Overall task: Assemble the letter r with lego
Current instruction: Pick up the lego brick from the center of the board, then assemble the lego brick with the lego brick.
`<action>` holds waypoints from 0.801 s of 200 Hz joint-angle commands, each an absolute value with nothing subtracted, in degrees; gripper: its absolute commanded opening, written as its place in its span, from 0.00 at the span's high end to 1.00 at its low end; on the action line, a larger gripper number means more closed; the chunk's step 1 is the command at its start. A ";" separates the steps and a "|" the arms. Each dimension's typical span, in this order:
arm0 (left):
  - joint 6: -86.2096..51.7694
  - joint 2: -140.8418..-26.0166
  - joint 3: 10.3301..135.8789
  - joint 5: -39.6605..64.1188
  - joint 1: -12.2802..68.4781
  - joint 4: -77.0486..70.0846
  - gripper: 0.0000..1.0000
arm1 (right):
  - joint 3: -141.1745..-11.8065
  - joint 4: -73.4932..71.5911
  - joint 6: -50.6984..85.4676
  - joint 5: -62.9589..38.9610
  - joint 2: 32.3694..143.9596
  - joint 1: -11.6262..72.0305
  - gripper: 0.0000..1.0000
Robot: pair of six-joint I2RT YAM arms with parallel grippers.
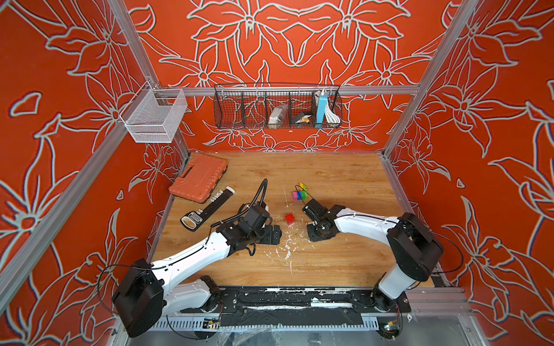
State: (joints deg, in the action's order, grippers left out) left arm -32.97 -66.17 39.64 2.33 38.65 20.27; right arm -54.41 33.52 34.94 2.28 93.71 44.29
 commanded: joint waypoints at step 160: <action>-52.20 -79.84 29.55 35.31 17.37 -16.98 0.08 | -102.11 63.08 20.26 -7.71 114.18 44.76 1.00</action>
